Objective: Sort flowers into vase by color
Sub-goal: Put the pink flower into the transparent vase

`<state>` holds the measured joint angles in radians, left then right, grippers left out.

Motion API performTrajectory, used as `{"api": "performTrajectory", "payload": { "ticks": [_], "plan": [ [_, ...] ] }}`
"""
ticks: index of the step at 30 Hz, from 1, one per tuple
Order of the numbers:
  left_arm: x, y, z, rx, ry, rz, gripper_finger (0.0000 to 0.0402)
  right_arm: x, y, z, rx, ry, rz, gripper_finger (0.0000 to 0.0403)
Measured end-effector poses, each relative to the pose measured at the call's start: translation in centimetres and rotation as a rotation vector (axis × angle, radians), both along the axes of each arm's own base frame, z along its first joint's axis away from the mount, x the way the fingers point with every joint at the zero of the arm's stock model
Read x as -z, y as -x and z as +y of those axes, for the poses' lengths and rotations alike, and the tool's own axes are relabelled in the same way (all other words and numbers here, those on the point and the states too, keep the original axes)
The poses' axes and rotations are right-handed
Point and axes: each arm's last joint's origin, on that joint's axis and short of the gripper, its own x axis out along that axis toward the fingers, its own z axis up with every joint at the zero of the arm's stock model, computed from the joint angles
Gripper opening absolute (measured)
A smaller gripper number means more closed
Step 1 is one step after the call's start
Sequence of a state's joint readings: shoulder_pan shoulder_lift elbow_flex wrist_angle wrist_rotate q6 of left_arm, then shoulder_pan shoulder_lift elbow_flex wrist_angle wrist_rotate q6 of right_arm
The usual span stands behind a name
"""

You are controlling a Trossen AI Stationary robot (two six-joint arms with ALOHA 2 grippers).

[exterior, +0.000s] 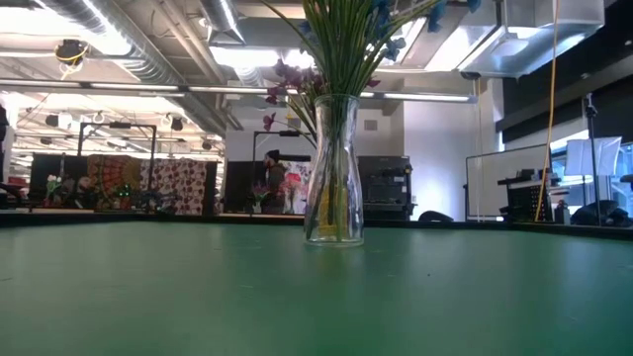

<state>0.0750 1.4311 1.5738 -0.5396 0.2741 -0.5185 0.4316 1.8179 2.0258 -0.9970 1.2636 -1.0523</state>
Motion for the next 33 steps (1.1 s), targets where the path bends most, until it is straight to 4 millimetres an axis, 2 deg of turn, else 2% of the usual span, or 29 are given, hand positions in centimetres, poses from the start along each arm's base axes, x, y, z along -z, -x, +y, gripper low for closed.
{"api": "performTrajectory", "payload": {
  "ticks": [4,11,14,20,24,28,33],
  "plan": [
    [0.0,0.0,0.0,-0.009,-0.011,0.002,0.0008,0.0,0.0,0.0,0.002,-0.003,-0.006,0.0010],
    [0.0,0.0,0.1,-0.015,-0.031,-0.002,0.0004,-0.1,0.0,0.0,0.003,-0.008,-0.016,0.0017],
    [0.0,0.0,0.1,-0.021,-0.034,-0.003,0.0002,-0.1,0.0,0.2,-0.002,-0.011,-0.019,0.0049],
    [0.0,0.0,0.2,-0.040,-0.054,-0.008,0.0002,-0.2,0.4,1.1,-0.017,-0.024,-0.054,0.0153],
    [-0.2,0.2,0.3,-0.072,-0.099,-0.016,0.0001,-0.9,1.4,2.1,-0.035,-0.075,-0.133,0.0211],
    [-1.1,1.2,0.5,-0.138,-0.180,-0.049,0.0001,-2.6,3.4,2.4,-0.063,-0.215,-0.268,0.0239],
    [-3.0,3.5,0.5,-0.253,-0.307,-0.123,0.0000,-5.0,6.3,2.0,-0.133,-0.495,-0.430,0.0243]
  ]
}}
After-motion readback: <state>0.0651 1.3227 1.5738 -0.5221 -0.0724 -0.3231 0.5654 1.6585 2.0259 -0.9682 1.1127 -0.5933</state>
